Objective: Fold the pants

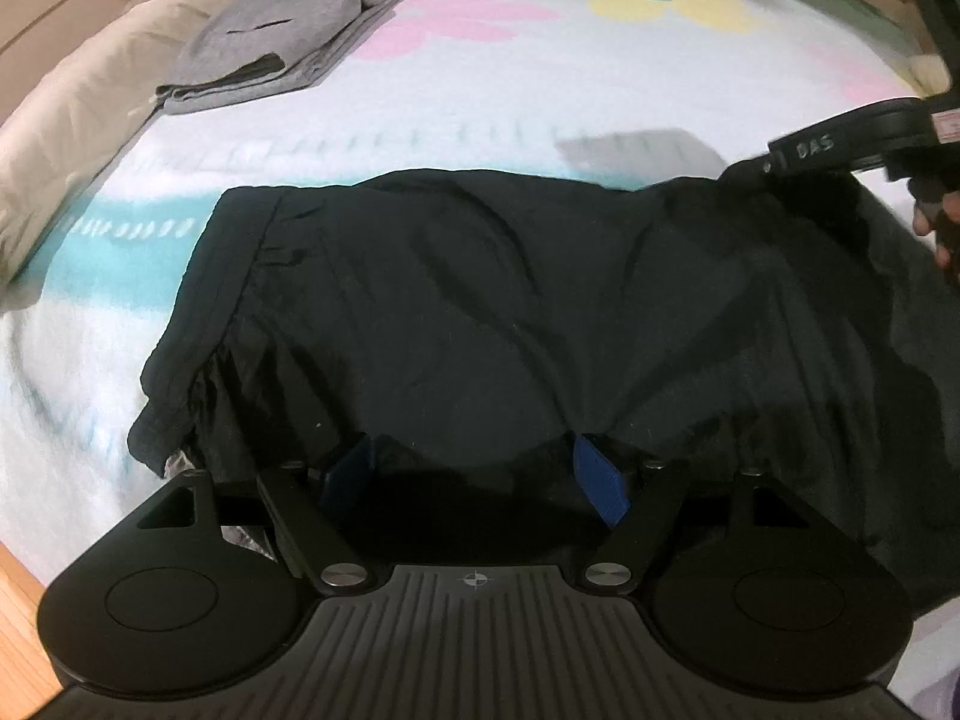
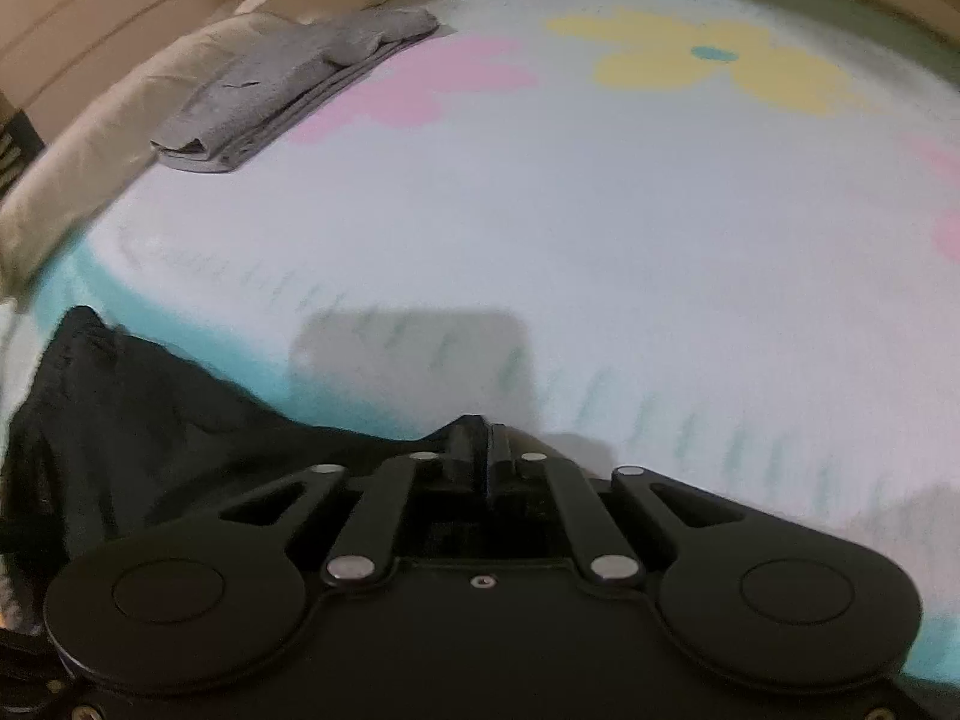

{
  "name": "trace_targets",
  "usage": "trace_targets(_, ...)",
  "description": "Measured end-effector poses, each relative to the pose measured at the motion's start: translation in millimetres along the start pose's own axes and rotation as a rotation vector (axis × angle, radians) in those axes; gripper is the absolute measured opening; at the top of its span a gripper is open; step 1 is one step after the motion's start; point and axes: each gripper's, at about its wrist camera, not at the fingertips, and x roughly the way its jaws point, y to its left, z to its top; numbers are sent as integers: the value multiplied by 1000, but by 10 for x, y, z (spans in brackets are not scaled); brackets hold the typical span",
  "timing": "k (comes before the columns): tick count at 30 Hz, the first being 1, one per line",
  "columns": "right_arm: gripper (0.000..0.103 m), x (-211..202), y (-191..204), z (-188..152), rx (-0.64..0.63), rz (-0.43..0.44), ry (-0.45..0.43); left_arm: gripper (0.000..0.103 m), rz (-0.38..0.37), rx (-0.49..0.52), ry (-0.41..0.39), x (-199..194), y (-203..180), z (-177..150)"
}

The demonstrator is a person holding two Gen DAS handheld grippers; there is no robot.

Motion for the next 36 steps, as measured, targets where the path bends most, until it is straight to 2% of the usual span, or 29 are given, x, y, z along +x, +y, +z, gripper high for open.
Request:
trace_targets(1, 53, -52, 16, 11, -11, -31, -12, 72, -9, -7, -1, -21, 23, 3)
trace_targets(2, 58, -163, 26, 3, -21, -72, -63, 72, -15, -17, -6, -50, 57, 11)
trace_targets(4, 58, -416, 37, -38, -29, -100, -165, 72, -3, -43, -27, -110, 121, 26)
trace_targets(5, 58, -504, 38, -40, -24, -94, -177, 72, 7, -52, -39, -132, 150, 32)
trace_targets(8, 58, -791, 56, -148, -1, 7, -178, 72, 21, -59, -38, -145, 205, 5)
trace_targets(13, 57, -1022, 418, -564, -125, 141, -105, 72, 50, 7, 7, -127, 192, -155)
trace_targets(16, 53, -985, 717, -877, -256, 180, -37, 72, 33, -16, 20, -177, 262, -213)
trace_targets(18, 31, -928, 878, -1066, -321, 201, 21, 72, 28, -45, 36, -207, 347, -222)
trace_targets(19, 28, -905, 950, -1178, -356, 216, 62, 72, 30, -49, 41, -215, 376, -229)
trace_targets(22, 28, -944, 1072, -1437, -410, 238, 96, 74, 45, -66, 62, -209, 467, -246)
trace_targets(24, 28, -1009, 1106, -1491, -436, 256, 115, 73, 35, -97, 53, -271, 517, -256)
trace_targets(26, 29, -1097, 1095, -1492, -421, 259, 81, 73, 58, -95, 19, -340, 515, -227)
trace_targets(29, 34, -1202, 1038, -1471, -381, 252, -4, 73, 83, -63, -62, -529, 422, -201)
trace_targets(32, 47, -1225, 1000, -1435, -334, 207, -75, 73, 51, -53, -120, -643, 307, -135)
trace_targets(34, 50, -1105, 992, -1434, -304, 165, -65, 73, 23, -43, -132, -650, 210, -80)
trace_targets(36, 54, -981, 955, -1467, -313, 170, 20, 73, -6, -17, -133, -625, 72, -45)
